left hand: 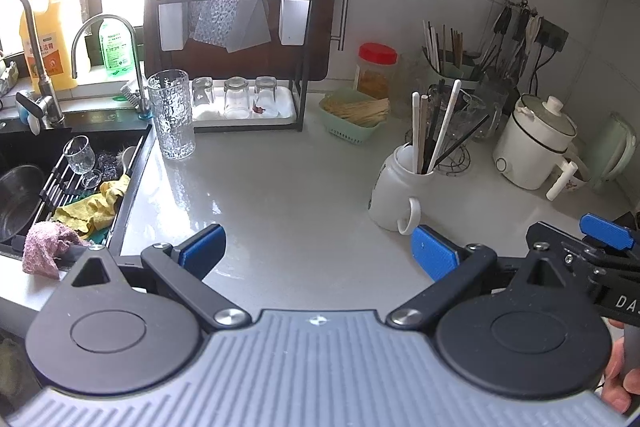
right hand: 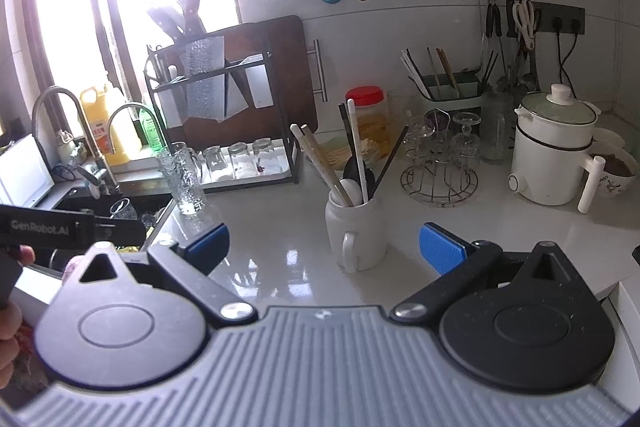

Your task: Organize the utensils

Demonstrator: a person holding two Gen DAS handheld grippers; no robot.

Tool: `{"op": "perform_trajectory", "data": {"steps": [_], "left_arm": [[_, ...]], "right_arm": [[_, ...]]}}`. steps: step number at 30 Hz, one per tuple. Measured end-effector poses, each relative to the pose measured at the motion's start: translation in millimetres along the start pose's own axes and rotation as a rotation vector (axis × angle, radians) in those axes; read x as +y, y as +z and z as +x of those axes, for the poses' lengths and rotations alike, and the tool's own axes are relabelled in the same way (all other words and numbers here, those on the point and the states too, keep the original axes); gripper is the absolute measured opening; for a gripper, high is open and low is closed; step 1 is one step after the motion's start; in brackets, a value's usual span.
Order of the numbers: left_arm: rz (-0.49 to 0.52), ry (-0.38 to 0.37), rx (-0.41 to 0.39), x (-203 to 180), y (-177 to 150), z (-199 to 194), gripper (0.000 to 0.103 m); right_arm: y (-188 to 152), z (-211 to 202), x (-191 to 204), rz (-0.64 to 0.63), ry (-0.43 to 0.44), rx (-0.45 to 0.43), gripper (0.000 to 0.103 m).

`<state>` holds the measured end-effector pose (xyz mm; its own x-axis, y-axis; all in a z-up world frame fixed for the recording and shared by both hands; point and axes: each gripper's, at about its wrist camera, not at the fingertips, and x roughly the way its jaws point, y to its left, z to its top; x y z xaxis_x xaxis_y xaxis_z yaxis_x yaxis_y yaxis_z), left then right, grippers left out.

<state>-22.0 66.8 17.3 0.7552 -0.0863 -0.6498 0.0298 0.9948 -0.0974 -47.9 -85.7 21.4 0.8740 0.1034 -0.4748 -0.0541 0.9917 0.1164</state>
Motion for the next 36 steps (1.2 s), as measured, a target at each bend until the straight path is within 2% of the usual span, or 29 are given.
{"op": "perform_trajectory", "data": {"steps": [12,29,36], "left_arm": [[-0.038,0.014,-0.01,3,-1,-4,0.101],[0.012,0.007,0.008,-7,10,5,0.101],[0.0,-0.01,0.02,-7,8,7,0.101]], "right_arm": [[3,6,-1,-0.014,0.018,-0.021,0.103],[2,2,-11,0.007,-0.007,-0.034,0.103],[0,2,-12,-0.007,-0.001,-0.035,0.103]]}}
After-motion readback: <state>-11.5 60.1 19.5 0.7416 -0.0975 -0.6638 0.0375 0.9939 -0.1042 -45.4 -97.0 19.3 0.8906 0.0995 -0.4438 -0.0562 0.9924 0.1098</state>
